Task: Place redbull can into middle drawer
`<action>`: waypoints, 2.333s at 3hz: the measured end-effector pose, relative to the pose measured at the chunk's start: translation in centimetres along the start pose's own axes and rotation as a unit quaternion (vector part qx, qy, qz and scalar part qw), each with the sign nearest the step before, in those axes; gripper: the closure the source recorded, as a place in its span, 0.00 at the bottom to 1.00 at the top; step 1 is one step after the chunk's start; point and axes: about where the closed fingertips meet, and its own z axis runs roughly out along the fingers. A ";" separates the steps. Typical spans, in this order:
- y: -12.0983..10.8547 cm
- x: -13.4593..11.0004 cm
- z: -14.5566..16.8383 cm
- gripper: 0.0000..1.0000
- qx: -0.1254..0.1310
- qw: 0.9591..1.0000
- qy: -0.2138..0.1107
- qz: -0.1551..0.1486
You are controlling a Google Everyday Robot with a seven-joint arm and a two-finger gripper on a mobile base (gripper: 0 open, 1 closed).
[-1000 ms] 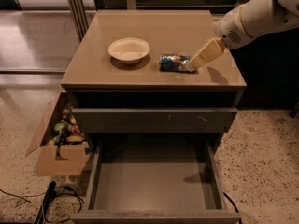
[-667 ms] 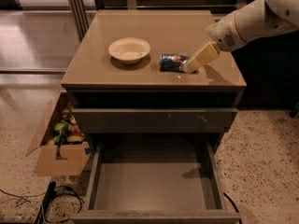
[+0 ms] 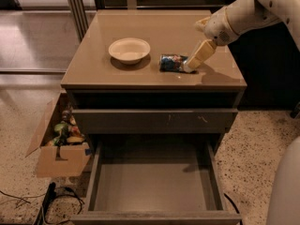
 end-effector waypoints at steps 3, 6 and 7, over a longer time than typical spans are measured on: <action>0.2 1.7 3.7 0.00 -0.047 0.999 -0.006 -0.001; 0.6 2.1 6.9 0.00 -0.071 0.997 0.000 0.017; 0.9 2.5 7.4 0.00 -0.079 0.997 0.004 0.023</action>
Offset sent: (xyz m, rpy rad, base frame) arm 0.0077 0.0009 -0.0408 0.0250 0.0804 0.0693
